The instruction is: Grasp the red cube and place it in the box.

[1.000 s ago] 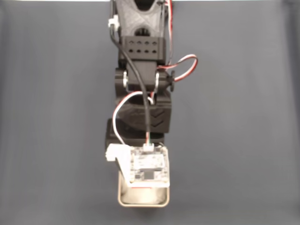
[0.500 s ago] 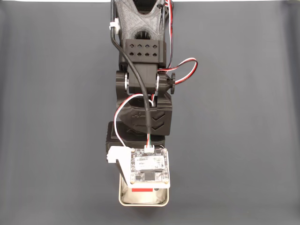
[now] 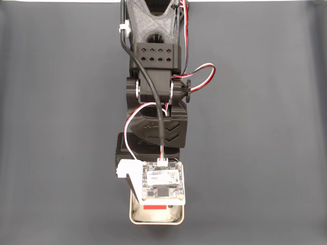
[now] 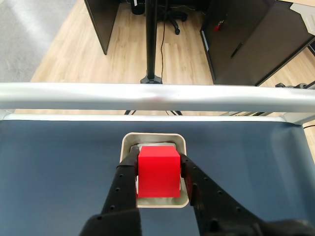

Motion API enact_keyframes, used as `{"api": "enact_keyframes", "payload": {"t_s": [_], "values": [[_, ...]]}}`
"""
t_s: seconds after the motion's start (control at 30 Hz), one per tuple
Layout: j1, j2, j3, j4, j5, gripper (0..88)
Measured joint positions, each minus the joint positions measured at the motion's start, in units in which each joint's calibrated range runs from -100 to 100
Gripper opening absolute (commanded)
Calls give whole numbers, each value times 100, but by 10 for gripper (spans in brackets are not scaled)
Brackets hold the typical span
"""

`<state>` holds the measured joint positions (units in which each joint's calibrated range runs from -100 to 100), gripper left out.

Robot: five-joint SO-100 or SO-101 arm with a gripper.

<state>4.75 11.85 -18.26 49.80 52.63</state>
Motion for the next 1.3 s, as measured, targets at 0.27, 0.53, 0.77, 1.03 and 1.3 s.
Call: {"api": "enact_keyframes", "payload": {"t_s": [0.27, 0.53, 0.77, 1.03, 1.3], "values": [[0, 0, -9, -16, 0, 487], [0, 0, -9, -48, 0, 503], [0, 0, -9, -80, 0, 504], [0, 0, -9, -95, -63, 502], [0, 0, -9, -111, -83, 501]]}}
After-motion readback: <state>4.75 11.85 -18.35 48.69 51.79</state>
